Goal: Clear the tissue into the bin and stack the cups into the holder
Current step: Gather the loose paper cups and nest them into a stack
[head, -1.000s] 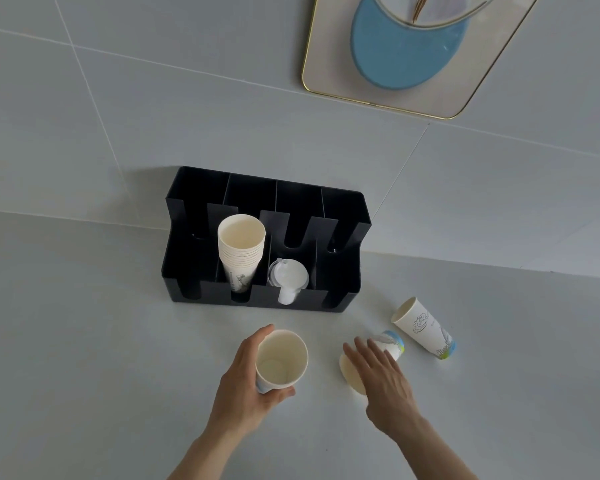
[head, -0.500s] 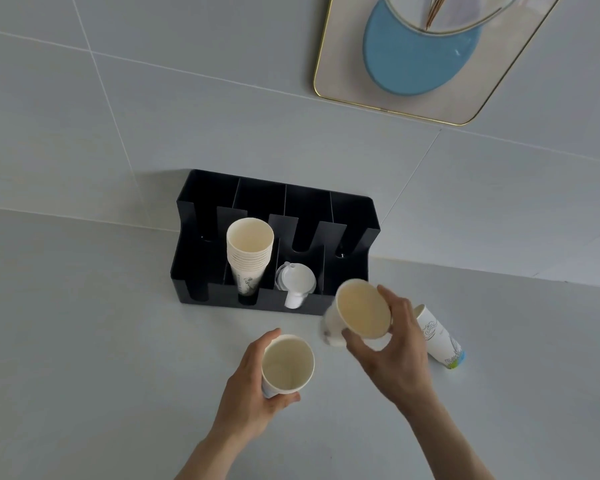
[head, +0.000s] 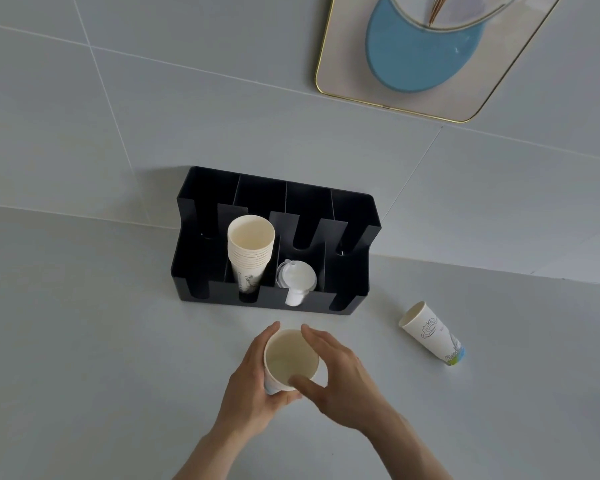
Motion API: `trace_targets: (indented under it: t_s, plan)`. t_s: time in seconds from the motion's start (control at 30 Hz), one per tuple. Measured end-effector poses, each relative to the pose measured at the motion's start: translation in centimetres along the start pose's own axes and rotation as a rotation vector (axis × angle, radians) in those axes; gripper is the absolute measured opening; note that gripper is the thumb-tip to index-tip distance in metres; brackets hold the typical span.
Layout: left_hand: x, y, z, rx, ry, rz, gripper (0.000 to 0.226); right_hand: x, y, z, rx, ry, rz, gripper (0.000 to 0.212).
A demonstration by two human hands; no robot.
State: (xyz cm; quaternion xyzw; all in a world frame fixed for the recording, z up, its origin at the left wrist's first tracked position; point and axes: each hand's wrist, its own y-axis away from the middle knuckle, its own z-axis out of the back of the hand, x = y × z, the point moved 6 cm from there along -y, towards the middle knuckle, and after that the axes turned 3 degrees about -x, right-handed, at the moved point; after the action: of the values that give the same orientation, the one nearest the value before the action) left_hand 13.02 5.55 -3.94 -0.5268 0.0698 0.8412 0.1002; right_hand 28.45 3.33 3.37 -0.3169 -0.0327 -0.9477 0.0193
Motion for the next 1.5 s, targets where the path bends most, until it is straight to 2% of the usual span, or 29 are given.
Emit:
trace_targets:
  t_s: [0.13,0.33,0.4,0.5,0.63,0.7,0.8,0.97,1.13,1.27,1.37,1.43,1.5]
  plan:
    - [-0.2,0.2,0.1,-0.009,0.015,0.009,0.120,-0.8,-0.3,-0.2,-0.011,0.003,-0.017,0.078]
    - [0.0,0.2,-0.2,0.003,-0.005,-0.012,0.108,-1.7,0.1,-0.2,0.021,0.017,-0.007,0.075]
    - [0.0,0.1,-0.1,0.011,0.001,-0.012,0.108,-3.5,0.2,1.0,-0.057,-0.085,-0.090,0.067]
    - [-0.2,0.2,-0.1,-0.005,0.014,-0.011,0.107,-9.3,0.6,4.2,-0.285,-0.161,-0.284,0.045]
    - [-0.4,0.5,-0.7,-0.035,0.009,0.014,0.106,-16.0,1.0,9.5,-0.462,0.078,-0.476,0.039]
    - [-0.6,0.6,-1.0,-0.062,0.008,0.038,0.106,-18.5,0.3,11.3,-0.405,0.243,-0.518,0.051]
    - [-1.1,0.8,-1.3,-0.092,0.001,0.072,0.105,-21.5,-1.3,11.9,-0.194,0.446,-0.522,0.073]
    - [-1.8,1.4,-1.6,-0.154,-0.031,0.120,0.105,-23.9,-2.8,10.6,-0.059,0.409,-0.524,0.094]
    - [-2.3,1.6,-1.7,-0.187,-0.060,0.142,0.105,-23.8,-3.1,9.1,-0.086,0.530,-0.419,0.098]
    - [-2.4,1.6,-1.7,-0.190,-0.063,0.152,0.106,-24.4,-2.6,9.1,-0.144,0.486,-0.422,0.077]
    - [-2.3,1.6,-1.8,-0.184,-0.071,0.142,0.105,-24.1,-1.5,8.9,-0.122,0.496,-0.478,0.070]
    - [-2.4,1.7,-1.8,-0.180,-0.066,0.134,0.105,-22.8,-0.8,8.5,-0.134,0.406,-0.461,0.074]
    - [-2.3,1.6,-1.8,-0.175,-0.067,0.131,0.105,-20.2,-0.4,8.2,-0.155,0.205,-0.421,0.084]
